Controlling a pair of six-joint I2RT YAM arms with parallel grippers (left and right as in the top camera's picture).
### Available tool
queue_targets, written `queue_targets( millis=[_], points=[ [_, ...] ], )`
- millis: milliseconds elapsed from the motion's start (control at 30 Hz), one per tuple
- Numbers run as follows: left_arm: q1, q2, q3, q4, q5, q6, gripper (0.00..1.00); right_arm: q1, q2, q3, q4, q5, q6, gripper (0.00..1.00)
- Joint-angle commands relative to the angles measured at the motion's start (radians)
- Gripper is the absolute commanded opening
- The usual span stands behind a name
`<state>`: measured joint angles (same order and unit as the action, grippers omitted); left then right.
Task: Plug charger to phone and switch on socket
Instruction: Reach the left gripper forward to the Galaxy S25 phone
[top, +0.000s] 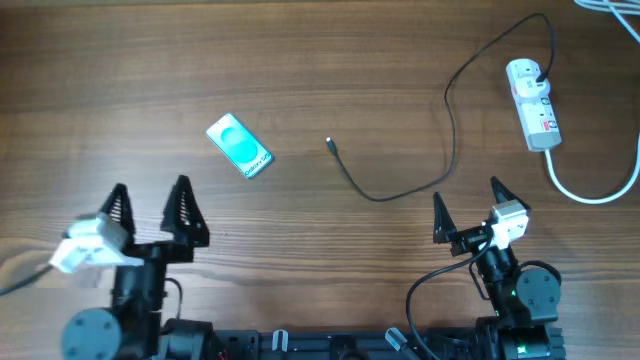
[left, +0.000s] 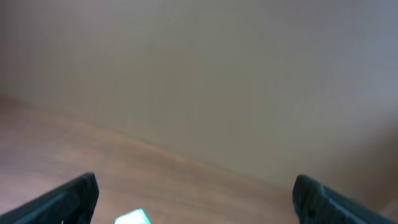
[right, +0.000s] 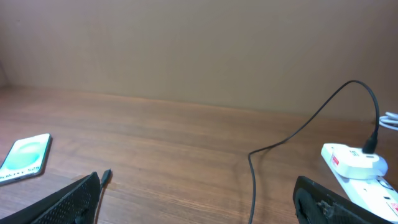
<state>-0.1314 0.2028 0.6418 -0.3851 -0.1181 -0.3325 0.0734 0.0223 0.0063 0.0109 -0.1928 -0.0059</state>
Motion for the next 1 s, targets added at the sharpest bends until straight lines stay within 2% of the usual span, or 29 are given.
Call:
queue_targets(
  millis=[0, 267, 367, 533, 667, 867, 900, 933, 967],
  points=[
    [0.005, 0.224, 0.274, -0.151, 0.086, 0.045, 1.0, -0.003, 0.002, -0.001, 0.002, 0.014, -0.014, 1.0],
    [0.005, 0.75, 0.775, -0.613, 0.19, 0.044, 1.0, -0.003, 0.002, -0.001, 0.002, 0.014, -0.014, 1.0],
    [0.005, 0.918, 0.88, -0.744, 0.201, 0.043, 1.0, -0.003, 0.002, -0.001, 0.002, 0.014, -0.014, 1.0],
    [0.005, 1.084, 0.888, -0.785, 0.308, 0.034, 1.0, -0.003, 0.002, -0.001, 0.002, 0.014, -0.014, 1.0],
    [0.005, 1.168, 0.888, -0.786, 0.309, 0.034, 1.0, -0.003, 0.002, -0.001, 0.002, 0.014, -0.014, 1.0],
    [0.005, 1.185, 0.888, -0.794, 0.308, 0.034, 1.0, -0.003, 0.002, -0.001, 0.002, 0.014, -0.013, 1.0],
    [0.005, 1.185, 0.888, -0.794, 0.308, 0.034, 0.69, -0.003, 0.002, -0.001, 0.002, 0.014, -0.013, 1.0],
    [0.005, 1.185, 0.888, -0.794, 0.308, 0.034, 0.26, -0.003, 0.002, -0.001, 0.002, 0.014, -0.014, 1.0],
    [0.005, 1.185, 0.888, -0.794, 0.309, 0.034, 0.04, -0.003, 0.002, -0.001, 0.002, 0.014, -0.014, 1.0]
  ],
)
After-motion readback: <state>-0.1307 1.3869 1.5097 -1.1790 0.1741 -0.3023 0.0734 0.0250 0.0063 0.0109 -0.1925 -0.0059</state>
